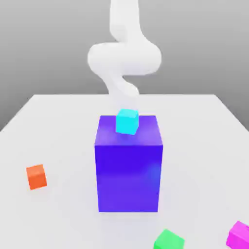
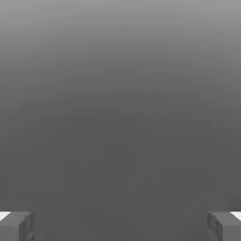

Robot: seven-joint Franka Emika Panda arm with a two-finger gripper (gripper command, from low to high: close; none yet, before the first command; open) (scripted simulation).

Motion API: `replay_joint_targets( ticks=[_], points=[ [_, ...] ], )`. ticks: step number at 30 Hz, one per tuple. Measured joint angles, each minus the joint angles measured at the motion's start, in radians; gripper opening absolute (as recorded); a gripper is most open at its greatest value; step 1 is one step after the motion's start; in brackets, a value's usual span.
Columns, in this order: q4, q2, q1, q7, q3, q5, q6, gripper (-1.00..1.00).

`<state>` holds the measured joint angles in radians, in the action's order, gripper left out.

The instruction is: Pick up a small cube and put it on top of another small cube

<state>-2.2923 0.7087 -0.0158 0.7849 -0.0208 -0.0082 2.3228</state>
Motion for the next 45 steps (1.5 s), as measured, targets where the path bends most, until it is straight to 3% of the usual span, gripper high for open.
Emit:
replay_joint_targets(
  ticks=[19,30,34,35,41,45],
  points=[
    [0.059,-0.695,-0.14,-0.084,-0.164,-0.105,0.173,0.0],
    [0.093,-1.096,-0.245,-0.122,-0.214,-0.179,0.271,0.0],
    [0.122,-1.241,-0.284,-0.098,-0.182,-0.225,0.362,0.0],
    [0.129,-1.272,-0.293,-0.091,-0.171,-0.235,0.385,-1.0],
    [0.133,-1.287,-0.298,-0.088,-0.165,-0.24,0.396,-1.0],
    [0.11,-1.191,-0.273,-0.114,-0.199,-0.203,0.323,-1.0]
  ],
)
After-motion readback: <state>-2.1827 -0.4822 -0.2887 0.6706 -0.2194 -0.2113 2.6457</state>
